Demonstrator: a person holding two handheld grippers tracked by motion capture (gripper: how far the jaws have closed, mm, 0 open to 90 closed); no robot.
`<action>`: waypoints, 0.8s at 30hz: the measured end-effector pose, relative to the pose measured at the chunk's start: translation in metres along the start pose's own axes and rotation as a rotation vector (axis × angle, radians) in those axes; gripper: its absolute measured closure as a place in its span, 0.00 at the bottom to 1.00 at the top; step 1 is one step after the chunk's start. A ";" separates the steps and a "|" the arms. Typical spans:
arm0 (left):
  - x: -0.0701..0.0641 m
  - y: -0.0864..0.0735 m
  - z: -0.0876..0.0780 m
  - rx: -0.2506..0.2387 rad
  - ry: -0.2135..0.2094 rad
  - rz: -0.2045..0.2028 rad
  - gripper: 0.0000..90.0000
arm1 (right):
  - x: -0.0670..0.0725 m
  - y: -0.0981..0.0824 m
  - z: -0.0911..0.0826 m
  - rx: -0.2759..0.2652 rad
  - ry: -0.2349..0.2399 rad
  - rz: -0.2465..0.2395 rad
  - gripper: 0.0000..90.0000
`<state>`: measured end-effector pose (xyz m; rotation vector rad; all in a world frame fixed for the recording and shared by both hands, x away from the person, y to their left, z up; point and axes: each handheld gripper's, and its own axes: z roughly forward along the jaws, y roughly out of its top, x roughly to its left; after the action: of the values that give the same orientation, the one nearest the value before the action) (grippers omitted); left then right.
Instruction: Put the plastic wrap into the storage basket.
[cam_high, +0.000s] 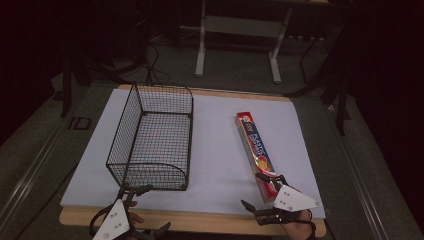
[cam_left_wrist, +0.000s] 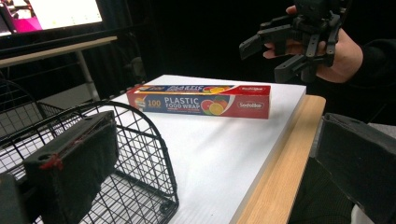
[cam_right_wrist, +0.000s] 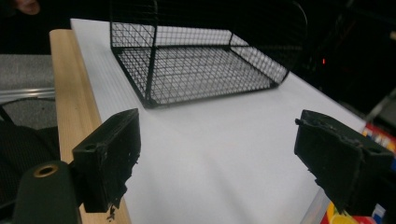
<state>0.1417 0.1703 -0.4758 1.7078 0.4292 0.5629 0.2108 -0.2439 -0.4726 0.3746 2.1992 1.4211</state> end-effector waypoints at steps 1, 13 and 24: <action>0.000 0.000 0.000 0.000 -0.001 0.002 0.00 | 0.000 0.001 0.000 0.001 -0.003 -0.019 0.18; -0.002 0.001 0.000 -0.003 -0.005 0.010 0.00 | -0.001 0.013 -0.005 0.062 -0.004 0.000 0.15; -0.002 0.001 0.002 0.005 -0.012 0.015 0.00 | -0.014 0.016 -0.005 0.124 -0.113 0.006 0.14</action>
<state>0.1413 0.1674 -0.4759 1.7195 0.4105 0.5627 0.2194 -0.2479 -0.4532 0.4932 2.2006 1.2390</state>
